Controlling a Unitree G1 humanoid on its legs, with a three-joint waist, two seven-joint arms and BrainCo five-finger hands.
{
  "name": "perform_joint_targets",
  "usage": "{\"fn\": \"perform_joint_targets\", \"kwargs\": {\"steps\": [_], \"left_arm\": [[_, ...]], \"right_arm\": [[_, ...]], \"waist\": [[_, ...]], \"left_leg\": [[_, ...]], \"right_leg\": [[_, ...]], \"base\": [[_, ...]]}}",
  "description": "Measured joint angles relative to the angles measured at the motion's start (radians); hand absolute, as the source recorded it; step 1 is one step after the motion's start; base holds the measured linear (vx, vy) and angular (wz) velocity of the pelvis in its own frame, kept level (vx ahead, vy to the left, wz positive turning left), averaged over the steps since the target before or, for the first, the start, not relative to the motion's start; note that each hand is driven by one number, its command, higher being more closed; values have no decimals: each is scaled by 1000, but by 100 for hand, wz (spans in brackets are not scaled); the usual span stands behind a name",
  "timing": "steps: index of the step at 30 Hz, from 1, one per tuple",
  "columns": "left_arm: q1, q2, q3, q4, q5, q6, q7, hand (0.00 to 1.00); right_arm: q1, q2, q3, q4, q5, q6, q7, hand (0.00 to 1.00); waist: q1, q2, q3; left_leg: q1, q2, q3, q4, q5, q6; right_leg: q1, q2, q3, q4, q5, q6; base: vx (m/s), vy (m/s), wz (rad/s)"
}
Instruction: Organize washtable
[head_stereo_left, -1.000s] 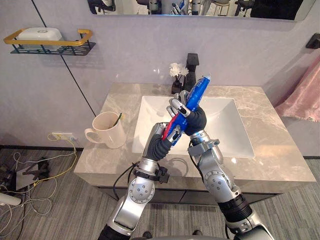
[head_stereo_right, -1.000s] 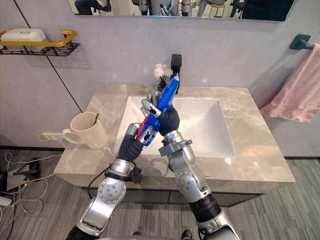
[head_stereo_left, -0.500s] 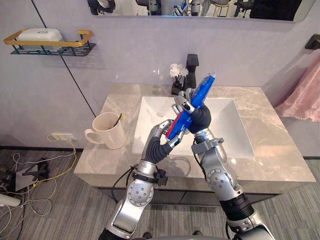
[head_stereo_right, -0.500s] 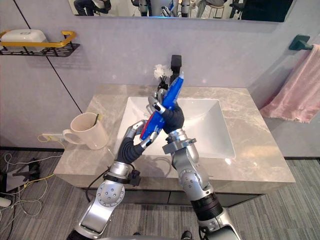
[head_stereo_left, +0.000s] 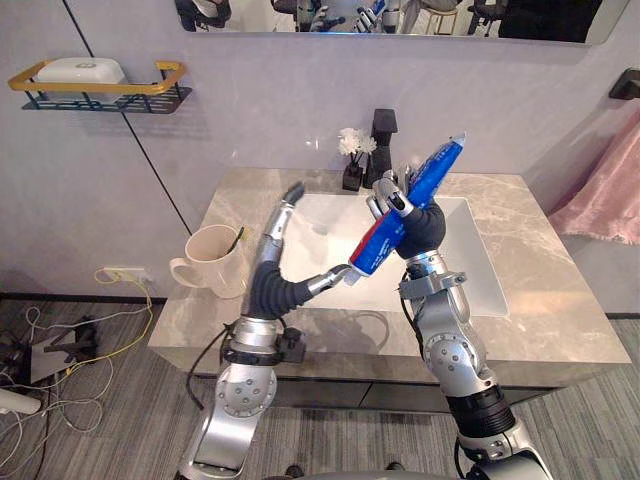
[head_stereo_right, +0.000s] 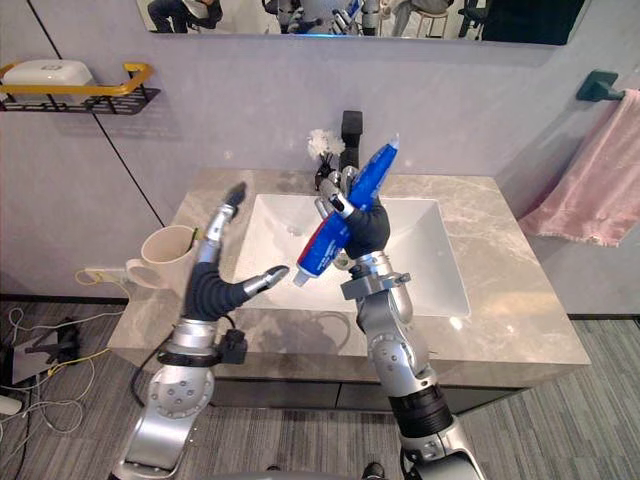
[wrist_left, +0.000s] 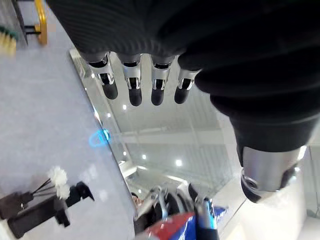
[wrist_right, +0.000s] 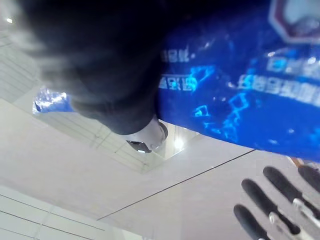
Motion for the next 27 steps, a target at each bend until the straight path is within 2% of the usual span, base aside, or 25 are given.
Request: {"fn": "perform_joint_targets", "kwargs": {"steps": [5,8,12,14,18,19,21,25,27], "left_arm": [[48,-18,108,-37,-50,-16,26,0],[81,-69,215,-41,-114,-21,57,0],[169,-147,437,-22,-195,-22,92,0],[199,-170,540,54,-229,-22,112,0],[237,-221,640,257,-345,-21,106,0],[240,-222,649,295,-370,-18,105,0],[257,-229,673,421,-511,-13,70,0],[268,-231,671,541,-551,-5,15,0],[265,-230,671,683,-551,9,-9,0]], "right_arm": [[17,0,-29,-28,-1,0,0,100],[27,1,-47,-49,-4,-4,0,100],[87,5,-103,-84,-12,-13,0,100],[107,5,-143,-84,-12,-16,-1,100],[111,2,-193,-84,-11,-20,-2,100],[112,2,-201,-84,-11,-20,-2,100],[115,2,-206,-84,-11,-20,-2,100],[124,2,-222,-75,-11,-20,-2,100],[124,3,-215,-74,-11,-19,-2,100]], "waist": [[1,1,1],[1,3,2],[5,11,7],[13,14,8],[31,15,9],[31,14,9],[35,14,8],[55,13,8],[56,12,8]], "left_leg": [[0,0,-1,0,0,0],[0,0,-1,-2,0,0],[1,0,-3,-19,-1,-1],[1,0,-3,-23,0,-1],[3,-1,-10,-36,0,-1],[3,-1,-12,-37,0,-1],[2,-1,-16,-36,0,-1],[0,-2,-31,-34,0,-1],[-1,-2,-42,-34,0,-1]], "right_leg": [[1,0,-1,0,0,0],[2,0,-1,0,-1,0],[3,0,-3,0,-6,5],[3,0,-5,0,-9,8],[1,0,-13,0,-13,12],[1,0,-16,0,-14,13],[1,-1,-25,0,-16,13],[2,-1,-34,0,-16,13],[8,-2,-45,0,-16,13]], "base": [[0,0,0],[0,0,0],[1,0,1],[0,0,0],[15,3,3],[29,6,9],[47,6,8],[53,5,11],[12,1,14]]}}
